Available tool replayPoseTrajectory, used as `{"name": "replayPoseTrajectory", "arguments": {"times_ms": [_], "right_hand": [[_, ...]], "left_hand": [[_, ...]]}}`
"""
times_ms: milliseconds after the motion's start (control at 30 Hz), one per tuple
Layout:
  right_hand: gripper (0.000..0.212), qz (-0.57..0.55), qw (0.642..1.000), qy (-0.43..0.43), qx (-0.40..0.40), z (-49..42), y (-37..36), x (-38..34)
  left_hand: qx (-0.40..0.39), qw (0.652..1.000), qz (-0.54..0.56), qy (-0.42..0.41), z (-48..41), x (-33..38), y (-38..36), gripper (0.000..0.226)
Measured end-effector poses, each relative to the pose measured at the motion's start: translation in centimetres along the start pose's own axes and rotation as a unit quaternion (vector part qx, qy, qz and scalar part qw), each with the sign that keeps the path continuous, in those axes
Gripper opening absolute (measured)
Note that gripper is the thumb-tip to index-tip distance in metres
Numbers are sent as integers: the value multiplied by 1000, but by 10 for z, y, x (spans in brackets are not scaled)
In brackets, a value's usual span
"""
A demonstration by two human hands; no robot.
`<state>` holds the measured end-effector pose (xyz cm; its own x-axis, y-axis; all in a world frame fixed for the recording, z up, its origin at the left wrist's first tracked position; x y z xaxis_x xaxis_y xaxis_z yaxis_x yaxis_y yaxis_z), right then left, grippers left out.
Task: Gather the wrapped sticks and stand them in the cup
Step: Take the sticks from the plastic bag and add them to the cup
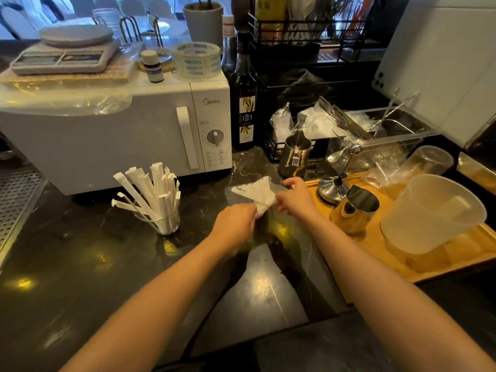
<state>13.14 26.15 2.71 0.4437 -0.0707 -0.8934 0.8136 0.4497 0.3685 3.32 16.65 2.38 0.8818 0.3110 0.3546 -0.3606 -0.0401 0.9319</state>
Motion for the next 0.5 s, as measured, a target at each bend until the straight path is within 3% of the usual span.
{"name": "replayPoseTrajectory", "arguments": {"times_ms": [100,367,500], "right_hand": [[42,7,998,58,-6,10,-3,-22],[39,-7,987,141,-76,42,-32,-59],[58,-43,980,165,-104,62,-52,-71]], "left_hand": [[18,999,43,11,9,1,24,24],[52,988,144,28,39,-8,72,20],[76,979,185,41,55,-20,84,17]]}}
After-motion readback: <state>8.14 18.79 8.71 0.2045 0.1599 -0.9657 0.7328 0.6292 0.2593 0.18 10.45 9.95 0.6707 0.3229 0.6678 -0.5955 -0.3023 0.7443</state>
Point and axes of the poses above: each hand's wrist, its own z-axis away from the middle knuckle, its own y-axis out of the back of the hand, x = y × z, the point moved 4 cm from there along -z, towards the middle knuckle, and after that the axes turned 3 degrees about y, right-handed, at the moved point
